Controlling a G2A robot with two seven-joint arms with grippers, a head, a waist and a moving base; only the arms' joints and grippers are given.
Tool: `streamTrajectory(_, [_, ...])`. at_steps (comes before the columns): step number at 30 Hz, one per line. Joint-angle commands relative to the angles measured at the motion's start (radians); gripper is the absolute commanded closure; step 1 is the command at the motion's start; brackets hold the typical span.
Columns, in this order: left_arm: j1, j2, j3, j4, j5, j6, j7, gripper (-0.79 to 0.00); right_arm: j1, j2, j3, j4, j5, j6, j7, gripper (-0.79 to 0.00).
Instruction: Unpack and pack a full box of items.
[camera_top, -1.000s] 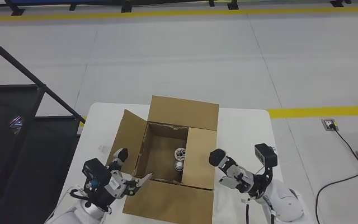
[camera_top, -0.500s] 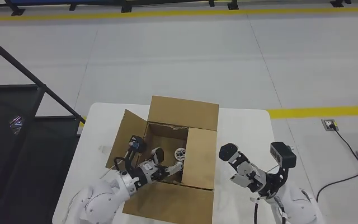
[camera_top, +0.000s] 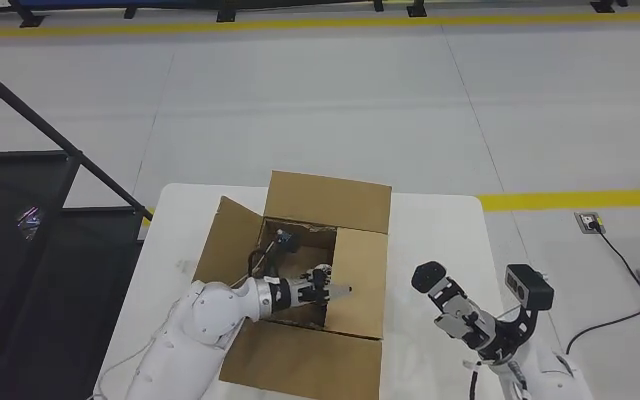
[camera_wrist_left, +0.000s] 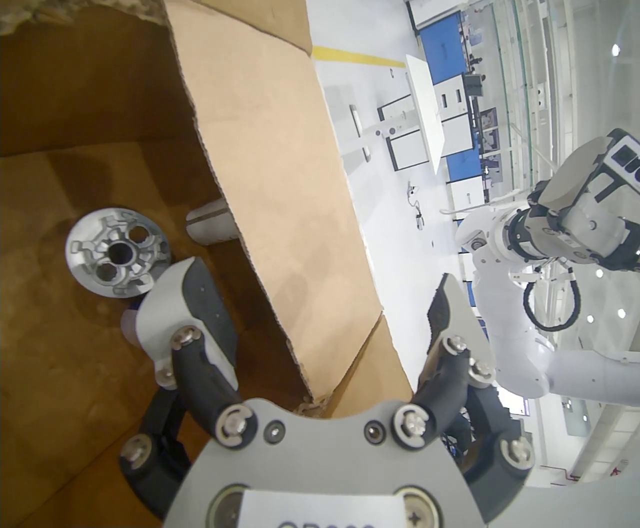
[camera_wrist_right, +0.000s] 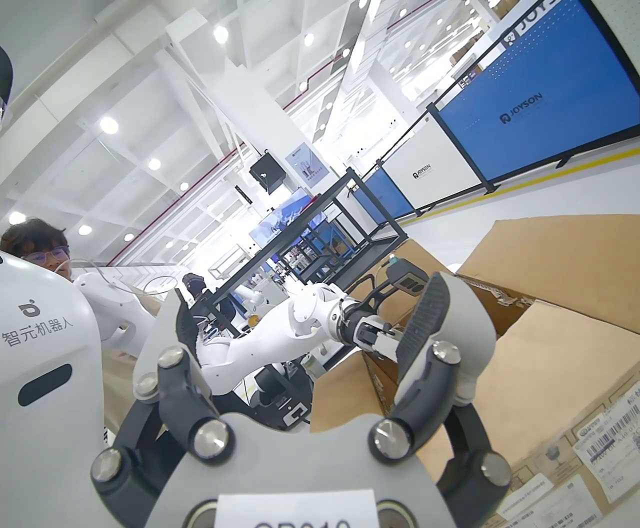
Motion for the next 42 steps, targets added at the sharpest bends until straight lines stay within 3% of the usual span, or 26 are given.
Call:
streamTrajectory(1, [-0.014,-0.005,0.016,0.026,-0.016,-0.013,0.014,-0.785,0.000,0.002,-0.004,-0.003,-0.005,0.004,-0.004,-0.785])
streamTrajectory(10, [-0.056,-0.018,0.050,0.091,-0.103,-0.074,0.014,-0.785,-0.010,0.015,-0.014,-0.031,-0.031,0.017,-0.030,-0.785])
streamTrajectory(19, [-0.039,-0.005,0.018,0.008,-0.117,-0.079,-0.018,-0.785,-0.048,0.027,-0.004,-0.089,-0.051,0.006,-0.064,-0.785])
streamTrajectory(27, [-0.045,-0.014,0.051,-0.063,-0.100,-0.068,0.066,-0.785,-0.102,0.037,0.029,-0.138,-0.074,-0.020,-0.117,-0.785])
streamTrajectory(34, [-0.092,-0.040,0.129,-0.063,-0.084,-0.032,0.171,-0.785,-0.176,0.045,0.094,-0.142,-0.072,-0.058,-0.184,-0.785])
streamTrajectory(42, [-0.178,-0.093,0.264,0.026,-0.057,-0.022,0.300,-0.785,-0.279,0.051,0.171,-0.131,-0.052,-0.114,-0.261,-0.785])
